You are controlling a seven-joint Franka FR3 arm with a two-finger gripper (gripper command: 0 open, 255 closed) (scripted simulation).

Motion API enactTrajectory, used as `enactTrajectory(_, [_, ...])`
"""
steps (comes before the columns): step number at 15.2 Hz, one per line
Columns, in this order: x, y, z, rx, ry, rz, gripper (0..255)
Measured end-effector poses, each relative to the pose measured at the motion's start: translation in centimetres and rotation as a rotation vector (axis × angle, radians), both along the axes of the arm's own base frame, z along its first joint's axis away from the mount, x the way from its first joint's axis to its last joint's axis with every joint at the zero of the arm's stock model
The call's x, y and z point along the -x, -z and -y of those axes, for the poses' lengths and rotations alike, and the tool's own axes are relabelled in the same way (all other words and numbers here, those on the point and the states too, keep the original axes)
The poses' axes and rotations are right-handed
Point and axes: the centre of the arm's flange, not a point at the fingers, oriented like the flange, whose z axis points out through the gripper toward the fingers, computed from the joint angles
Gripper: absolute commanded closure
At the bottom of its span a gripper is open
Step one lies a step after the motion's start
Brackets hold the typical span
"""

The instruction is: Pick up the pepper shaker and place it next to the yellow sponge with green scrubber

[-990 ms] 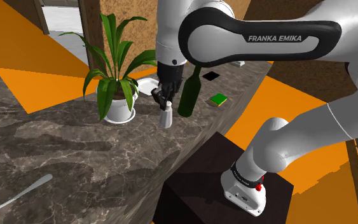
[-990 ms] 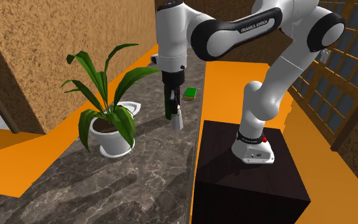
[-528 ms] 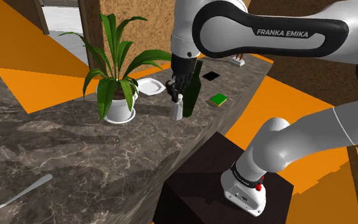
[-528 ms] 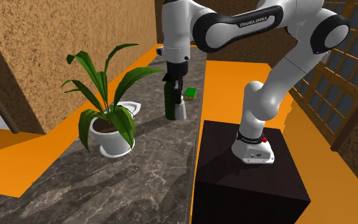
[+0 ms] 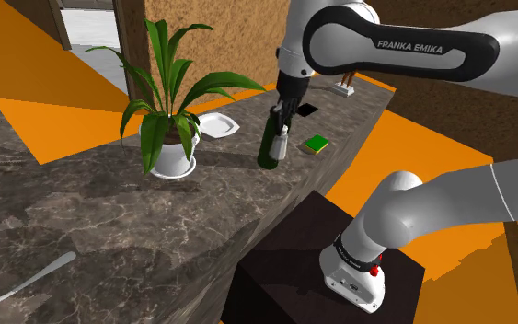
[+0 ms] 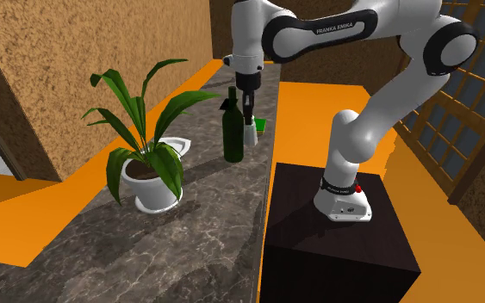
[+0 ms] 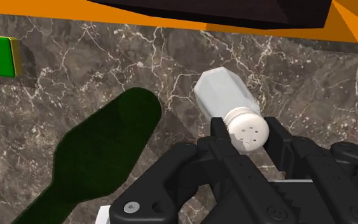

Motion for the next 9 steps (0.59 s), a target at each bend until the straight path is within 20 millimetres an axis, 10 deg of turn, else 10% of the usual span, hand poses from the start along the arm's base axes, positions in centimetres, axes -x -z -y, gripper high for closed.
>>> enactTrajectory(9, [0.7,0.0,11.9,-0.001,0.0,0.0,255])
